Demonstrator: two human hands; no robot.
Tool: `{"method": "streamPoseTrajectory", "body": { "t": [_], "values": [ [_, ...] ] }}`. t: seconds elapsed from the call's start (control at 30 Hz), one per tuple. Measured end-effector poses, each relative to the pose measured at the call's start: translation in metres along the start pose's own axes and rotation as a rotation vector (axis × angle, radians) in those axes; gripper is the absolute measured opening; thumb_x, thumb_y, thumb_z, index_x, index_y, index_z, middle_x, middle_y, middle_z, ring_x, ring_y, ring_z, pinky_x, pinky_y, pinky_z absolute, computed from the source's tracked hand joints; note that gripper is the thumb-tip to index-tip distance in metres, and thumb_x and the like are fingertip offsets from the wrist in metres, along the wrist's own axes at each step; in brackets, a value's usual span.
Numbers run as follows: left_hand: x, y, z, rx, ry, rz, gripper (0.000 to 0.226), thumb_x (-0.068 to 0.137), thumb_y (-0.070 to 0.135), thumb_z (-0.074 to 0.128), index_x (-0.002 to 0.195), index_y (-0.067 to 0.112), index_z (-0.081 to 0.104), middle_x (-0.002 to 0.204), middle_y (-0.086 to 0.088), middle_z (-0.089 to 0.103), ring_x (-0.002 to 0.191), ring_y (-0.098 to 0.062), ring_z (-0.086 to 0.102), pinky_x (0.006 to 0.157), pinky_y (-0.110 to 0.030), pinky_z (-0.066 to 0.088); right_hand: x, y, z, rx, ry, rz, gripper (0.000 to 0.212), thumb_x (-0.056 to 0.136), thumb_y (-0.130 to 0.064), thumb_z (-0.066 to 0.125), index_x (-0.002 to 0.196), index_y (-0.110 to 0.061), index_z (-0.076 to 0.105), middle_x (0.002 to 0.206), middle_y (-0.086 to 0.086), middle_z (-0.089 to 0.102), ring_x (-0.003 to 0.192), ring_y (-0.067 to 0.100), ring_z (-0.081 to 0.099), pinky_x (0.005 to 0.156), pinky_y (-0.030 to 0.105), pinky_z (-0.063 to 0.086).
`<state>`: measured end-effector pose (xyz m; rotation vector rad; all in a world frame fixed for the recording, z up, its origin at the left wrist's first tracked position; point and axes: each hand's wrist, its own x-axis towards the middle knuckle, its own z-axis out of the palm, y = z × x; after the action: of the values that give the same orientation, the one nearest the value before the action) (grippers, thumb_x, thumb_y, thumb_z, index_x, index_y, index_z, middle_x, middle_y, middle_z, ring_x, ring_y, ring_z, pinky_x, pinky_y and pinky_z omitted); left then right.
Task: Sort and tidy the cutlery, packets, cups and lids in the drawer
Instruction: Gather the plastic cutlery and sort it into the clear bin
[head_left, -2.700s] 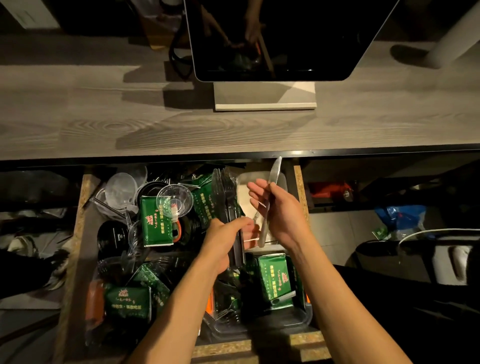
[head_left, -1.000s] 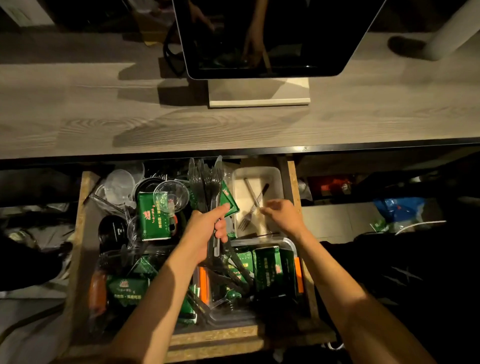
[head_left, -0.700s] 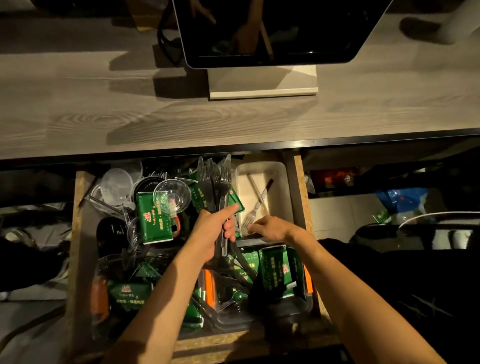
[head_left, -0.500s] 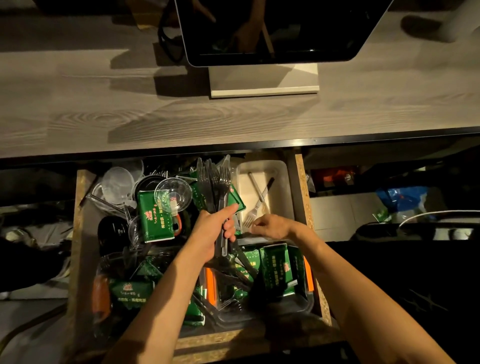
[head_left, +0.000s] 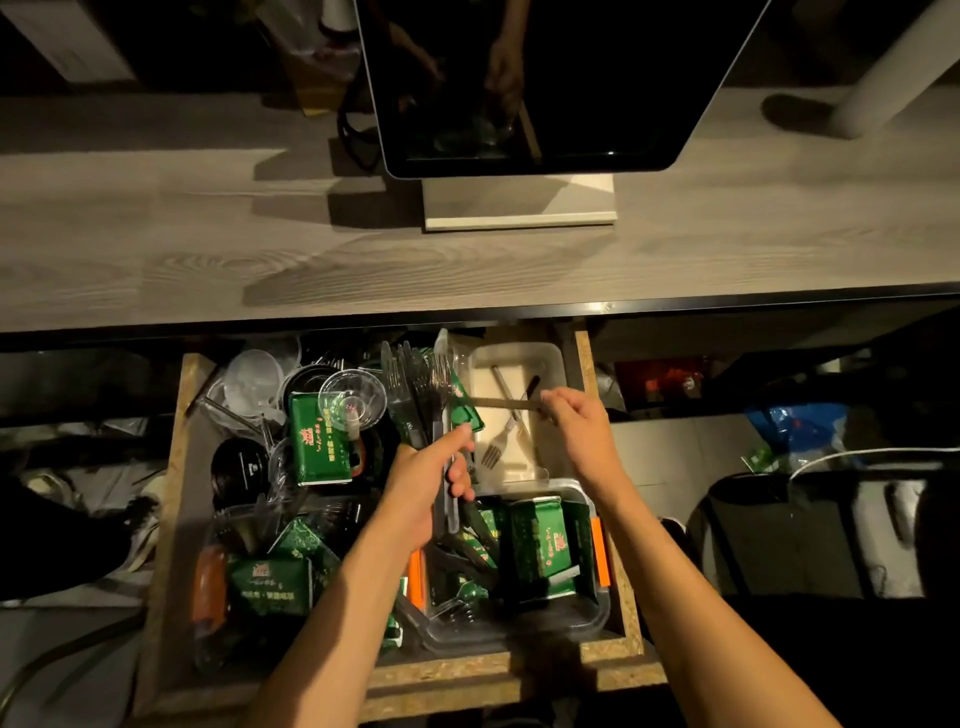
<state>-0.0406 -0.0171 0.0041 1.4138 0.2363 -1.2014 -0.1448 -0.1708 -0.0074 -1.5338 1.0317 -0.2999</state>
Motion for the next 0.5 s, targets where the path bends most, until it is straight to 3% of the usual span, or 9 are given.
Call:
{"method": "streamPoseTrajectory", "body": {
  "t": [0.1,0.2,0.3,0.37,0.43,0.5],
  "values": [
    [-0.013,-0.001,0.014,-0.059,0.026,0.006,0.021,0.096,0.019,0.063,0.092,-0.002,0.064,0.054,-0.005,0.045,0.042,-0.018,0.048,0.049,-0.028,0.049,-0.018,-0.022,-0.005,0.192,0.172,0.057,0.043,0.099,-0.012,0.048,0.056,-0.021,0.053,0.052,-0.009,0.039,0.051,0.004,0.032,0.053,0.025,0.025],
    [-0.025,0.002,0.037,-0.148,0.074,0.034,0.020,0.096,0.017,0.062,0.098,-0.002,0.068,0.057,-0.008,0.056,0.049,-0.021,0.057,0.052,-0.031,0.051,-0.041,-0.041,-0.005,0.362,0.194,0.171,0.041,0.098,-0.015,0.045,0.059,-0.021,0.054,0.050,-0.011,0.037,0.051,0.008,0.029,0.049,0.023,0.023],
    [-0.037,0.008,0.058,-0.255,0.061,0.045,0.022,0.099,0.020,0.058,0.104,0.001,0.067,0.083,-0.012,0.075,0.070,-0.023,0.071,0.062,-0.033,0.056,-0.069,-0.054,-0.004,0.484,0.174,0.255,0.035,0.099,-0.017,0.041,0.065,-0.018,0.051,0.049,-0.009,0.037,0.046,0.009,0.029,0.046,0.024,0.022],
    [-0.042,0.010,0.066,-0.293,0.083,0.044,0.023,0.097,0.021,0.061,0.108,0.002,0.067,0.100,-0.014,0.076,0.082,-0.026,0.075,0.067,-0.037,0.059,-0.085,-0.058,-0.006,0.497,0.149,0.264,0.035,0.099,-0.018,0.042,0.065,-0.017,0.049,0.048,-0.009,0.036,0.042,0.007,0.027,0.043,0.023,0.020],
    [-0.051,0.013,0.073,-0.290,0.124,0.049,0.031,0.092,0.026,0.069,0.113,0.004,0.066,0.102,-0.015,0.076,0.083,-0.027,0.076,0.062,-0.037,0.060,-0.096,-0.058,-0.011,0.412,0.126,0.265,0.036,0.098,-0.018,0.044,0.063,-0.018,0.050,0.047,-0.010,0.038,0.042,0.007,0.028,0.043,0.023,0.021],
    [-0.063,0.017,0.081,-0.312,0.077,0.079,0.028,0.095,0.026,0.065,0.114,0.005,0.067,0.101,-0.014,0.076,0.085,-0.025,0.076,0.064,-0.034,0.061,-0.104,-0.059,-0.017,0.296,0.084,0.263,0.033,0.096,-0.017,0.048,0.064,-0.012,0.056,0.048,-0.007,0.043,0.046,0.009,0.031,0.045,0.024,0.023]
  ]
}}
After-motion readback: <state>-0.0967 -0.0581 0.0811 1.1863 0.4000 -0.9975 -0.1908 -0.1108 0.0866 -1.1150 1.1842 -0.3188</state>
